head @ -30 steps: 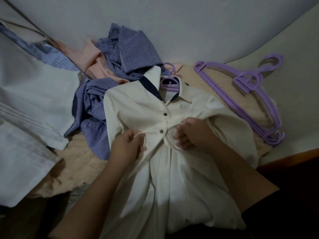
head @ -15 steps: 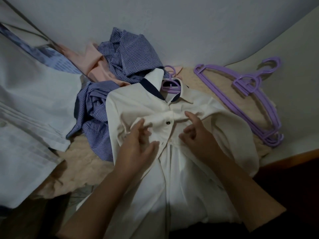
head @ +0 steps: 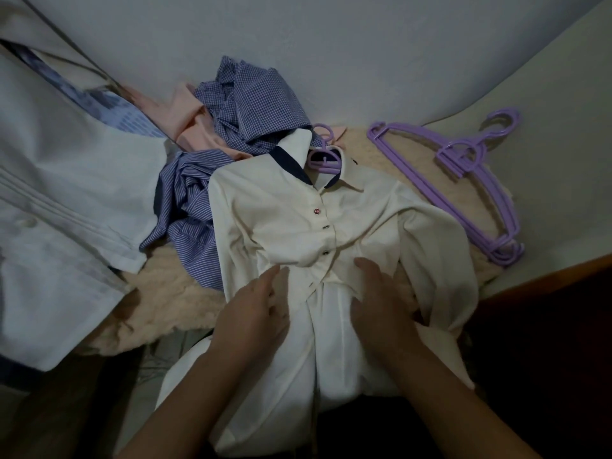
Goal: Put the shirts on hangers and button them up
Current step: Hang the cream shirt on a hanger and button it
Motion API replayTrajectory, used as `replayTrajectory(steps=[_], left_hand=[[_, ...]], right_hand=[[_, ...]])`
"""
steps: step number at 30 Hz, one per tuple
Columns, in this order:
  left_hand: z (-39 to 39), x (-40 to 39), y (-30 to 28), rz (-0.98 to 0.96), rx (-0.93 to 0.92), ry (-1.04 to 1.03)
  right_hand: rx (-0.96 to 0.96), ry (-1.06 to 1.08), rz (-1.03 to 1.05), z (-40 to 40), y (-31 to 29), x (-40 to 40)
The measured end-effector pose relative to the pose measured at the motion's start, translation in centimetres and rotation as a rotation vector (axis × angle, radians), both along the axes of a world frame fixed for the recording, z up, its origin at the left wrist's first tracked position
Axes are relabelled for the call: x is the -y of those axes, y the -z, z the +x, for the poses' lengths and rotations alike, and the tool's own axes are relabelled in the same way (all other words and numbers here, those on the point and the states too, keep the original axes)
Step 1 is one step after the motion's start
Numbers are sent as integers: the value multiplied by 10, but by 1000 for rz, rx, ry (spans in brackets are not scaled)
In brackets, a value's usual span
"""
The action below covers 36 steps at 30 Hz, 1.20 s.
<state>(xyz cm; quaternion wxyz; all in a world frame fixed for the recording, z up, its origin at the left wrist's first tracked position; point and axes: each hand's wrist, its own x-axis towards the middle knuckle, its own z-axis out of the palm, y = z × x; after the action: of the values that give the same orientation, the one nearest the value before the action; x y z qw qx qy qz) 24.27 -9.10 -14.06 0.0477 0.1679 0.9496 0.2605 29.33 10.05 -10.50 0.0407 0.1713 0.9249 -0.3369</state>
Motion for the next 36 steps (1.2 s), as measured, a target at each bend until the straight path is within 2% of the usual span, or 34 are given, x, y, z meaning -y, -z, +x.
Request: replayTrajectory(steps=[3, 5, 6, 10, 11, 14, 16, 18, 20, 22, 24, 26, 28, 30, 32, 33, 35, 36], left_hand=[[3, -5, -1, -106, -71, -22], [4, -7, -1, -150, -68, -48], [3, -7, -2, -161, -49, -68], [-3, -2, 2, -178, -25, -106], [-3, 0, 3, -171, -20, -109], [-2, 4, 1, -47, 13, -157], [0, 1, -7, 52, 8, -144], [4, -5, -18, 144, 20, -129], [7, -12, -34, 246, 38, -162], [11, -17, -49, 332, 94, -215], [20, -17, -59, 376, 206, -263], [33, -12, -56, 279, 299, -236], [47, -4, -45, 72, 406, -158], [58, 4, -31, -72, 502, -136], [60, 7, -28, -112, 447, -165], [59, 6, -32, -103, 349, -172], [50, -1, -44, -12, 120, -140], [42, -7, -50, 48, 70, -98]], right_hand=[[186, 59, -453, -1, 6, 15], [226, 21, -537, -3, 9, 13], [198, -8, -467, -3, 12, 9], [213, -211, 272, 2, -2, -6], [274, -243, 328, 3, -10, -9], [462, -272, 196, 8, -27, -20], [528, -345, 208, 15, -25, -26], [462, -350, 288, 19, -27, -25], [250, -251, 309, 24, -35, -18], [11, -138, 257, 30, -45, -6], [-58, -86, 170, 38, -50, 10], [53, -166, 44, 49, -41, 27], [227, -272, -88, 57, -27, 38], [357, -307, -98, 59, -19, 38], [372, -236, -108, 51, -18, 31], [323, -173, -143, 45, -20, 27], [188, -24, -301, 28, -25, 19], [146, 49, -413, 19, -27, 16]])
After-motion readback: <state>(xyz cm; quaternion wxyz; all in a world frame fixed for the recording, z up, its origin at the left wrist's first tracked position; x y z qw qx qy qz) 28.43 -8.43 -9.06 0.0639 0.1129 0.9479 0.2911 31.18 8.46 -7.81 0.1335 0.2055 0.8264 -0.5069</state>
